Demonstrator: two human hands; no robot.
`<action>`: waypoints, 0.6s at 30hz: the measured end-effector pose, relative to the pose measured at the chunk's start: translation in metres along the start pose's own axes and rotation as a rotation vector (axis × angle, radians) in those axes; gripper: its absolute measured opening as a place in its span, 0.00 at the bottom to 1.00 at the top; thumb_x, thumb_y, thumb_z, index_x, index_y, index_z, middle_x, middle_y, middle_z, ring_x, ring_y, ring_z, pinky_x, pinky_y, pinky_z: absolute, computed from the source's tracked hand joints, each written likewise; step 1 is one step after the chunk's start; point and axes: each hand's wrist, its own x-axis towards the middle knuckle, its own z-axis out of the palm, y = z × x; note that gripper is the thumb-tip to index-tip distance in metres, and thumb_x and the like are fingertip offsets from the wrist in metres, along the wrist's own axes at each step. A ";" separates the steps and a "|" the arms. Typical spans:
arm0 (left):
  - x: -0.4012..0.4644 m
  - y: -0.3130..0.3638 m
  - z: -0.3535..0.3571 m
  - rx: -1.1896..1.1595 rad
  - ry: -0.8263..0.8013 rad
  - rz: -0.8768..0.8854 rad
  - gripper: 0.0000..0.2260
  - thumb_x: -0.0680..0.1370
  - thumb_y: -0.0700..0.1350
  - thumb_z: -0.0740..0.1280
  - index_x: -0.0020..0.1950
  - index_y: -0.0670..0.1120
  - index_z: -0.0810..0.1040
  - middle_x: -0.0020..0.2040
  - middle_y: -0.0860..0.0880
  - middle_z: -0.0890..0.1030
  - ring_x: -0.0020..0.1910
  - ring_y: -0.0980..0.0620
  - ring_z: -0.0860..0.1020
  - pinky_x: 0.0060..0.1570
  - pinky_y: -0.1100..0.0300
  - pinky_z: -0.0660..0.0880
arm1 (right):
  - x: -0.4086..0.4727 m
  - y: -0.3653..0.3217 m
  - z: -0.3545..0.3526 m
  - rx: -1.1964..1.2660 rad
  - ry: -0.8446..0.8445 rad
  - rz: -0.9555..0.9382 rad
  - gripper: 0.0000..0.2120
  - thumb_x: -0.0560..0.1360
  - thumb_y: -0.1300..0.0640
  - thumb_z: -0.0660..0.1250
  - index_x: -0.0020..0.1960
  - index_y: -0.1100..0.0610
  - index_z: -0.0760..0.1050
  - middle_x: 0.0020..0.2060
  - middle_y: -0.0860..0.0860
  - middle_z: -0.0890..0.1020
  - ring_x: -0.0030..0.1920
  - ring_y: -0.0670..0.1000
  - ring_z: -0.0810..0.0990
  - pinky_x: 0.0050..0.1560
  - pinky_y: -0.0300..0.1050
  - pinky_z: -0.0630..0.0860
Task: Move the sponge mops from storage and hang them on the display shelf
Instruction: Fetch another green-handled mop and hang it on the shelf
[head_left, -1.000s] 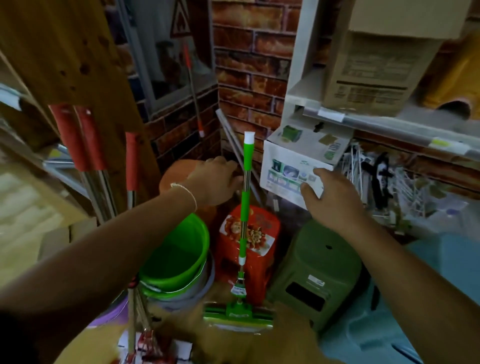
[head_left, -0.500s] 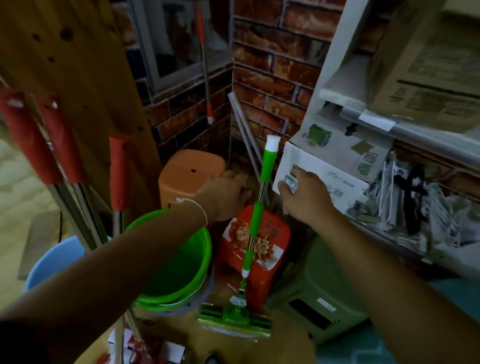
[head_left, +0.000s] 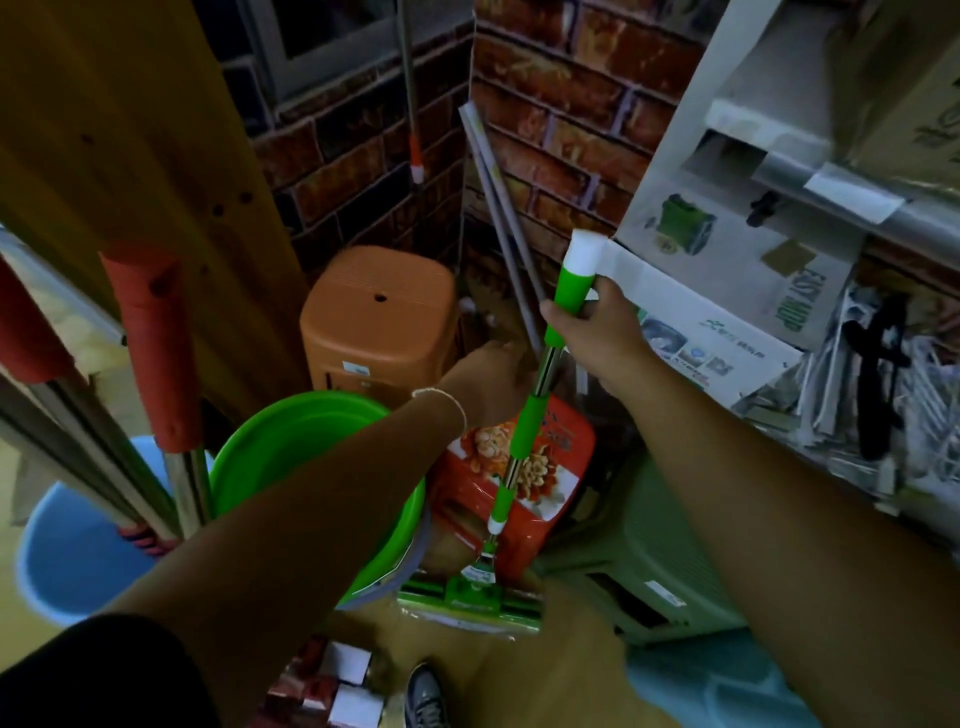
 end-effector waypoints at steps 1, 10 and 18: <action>0.000 -0.002 0.003 -0.013 0.001 -0.008 0.13 0.81 0.40 0.63 0.59 0.32 0.75 0.58 0.32 0.78 0.58 0.34 0.76 0.56 0.51 0.65 | -0.001 0.001 0.002 0.026 0.009 -0.013 0.18 0.73 0.45 0.74 0.57 0.47 0.70 0.44 0.42 0.78 0.46 0.44 0.79 0.44 0.42 0.75; -0.012 -0.004 0.033 -0.243 -0.069 -0.204 0.20 0.79 0.47 0.68 0.68 0.39 0.73 0.65 0.40 0.77 0.64 0.42 0.76 0.63 0.51 0.71 | -0.048 0.014 -0.003 0.001 0.019 -0.117 0.09 0.74 0.43 0.71 0.48 0.42 0.72 0.38 0.40 0.78 0.38 0.29 0.76 0.36 0.33 0.68; -0.058 0.039 0.066 -0.496 -0.005 -0.208 0.10 0.81 0.40 0.64 0.58 0.34 0.76 0.53 0.33 0.81 0.52 0.42 0.79 0.58 0.42 0.74 | -0.110 0.036 -0.020 0.033 -0.055 -0.161 0.15 0.77 0.42 0.67 0.55 0.51 0.74 0.47 0.49 0.83 0.50 0.48 0.81 0.48 0.43 0.73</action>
